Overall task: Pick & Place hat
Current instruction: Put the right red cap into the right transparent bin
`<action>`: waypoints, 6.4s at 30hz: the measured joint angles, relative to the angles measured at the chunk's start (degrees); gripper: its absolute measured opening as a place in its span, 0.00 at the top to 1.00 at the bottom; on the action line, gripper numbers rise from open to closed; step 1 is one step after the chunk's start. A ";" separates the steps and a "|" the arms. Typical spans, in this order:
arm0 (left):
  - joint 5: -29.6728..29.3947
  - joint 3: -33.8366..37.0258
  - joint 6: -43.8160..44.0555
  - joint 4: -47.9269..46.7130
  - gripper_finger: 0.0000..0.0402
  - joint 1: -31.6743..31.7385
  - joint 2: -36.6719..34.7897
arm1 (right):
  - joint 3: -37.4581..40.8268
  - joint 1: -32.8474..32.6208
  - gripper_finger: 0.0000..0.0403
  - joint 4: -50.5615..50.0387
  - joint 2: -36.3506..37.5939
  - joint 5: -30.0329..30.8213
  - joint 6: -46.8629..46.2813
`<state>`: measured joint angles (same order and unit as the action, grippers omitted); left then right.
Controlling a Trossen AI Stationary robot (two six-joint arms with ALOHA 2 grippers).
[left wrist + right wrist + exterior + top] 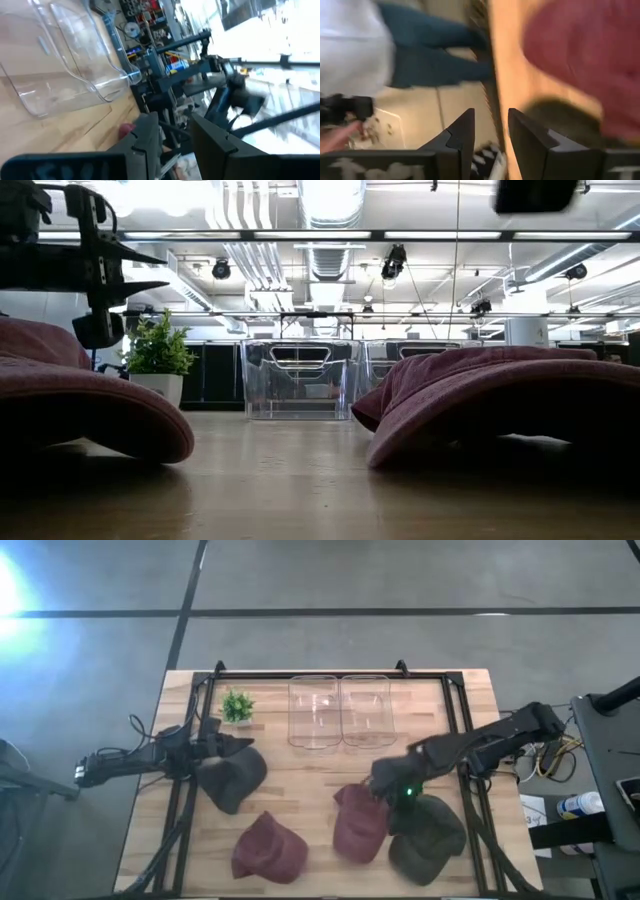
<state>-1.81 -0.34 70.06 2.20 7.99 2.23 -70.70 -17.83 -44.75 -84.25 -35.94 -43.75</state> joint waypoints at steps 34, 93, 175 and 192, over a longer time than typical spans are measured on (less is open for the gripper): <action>2.06 -30.77 -33.81 -8.51 0.90 -27.06 48.69 | -4.86 -18.13 0.63 -4.50 -14.73 17.06 8.88; -2.64 -88.14 -68.54 -12.68 0.90 -38.77 118.80 | -8.47 -30.77 0.60 5.13 -28.63 59.05 -41.20; -36.81 -82.47 -43.21 -37.40 0.90 -40.55 70.81 | -23.42 -26.22 0.97 -29.13 -25.14 103.85 68.11; -8.92 -82.93 -41.73 -35.41 0.90 -35.73 91.44 | -27.80 -25.83 0.97 -1.71 -24.34 103.42 103.99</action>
<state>-10.74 -83.27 28.33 -33.22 -27.73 93.67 -98.50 -43.66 -46.46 -108.60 67.48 60.23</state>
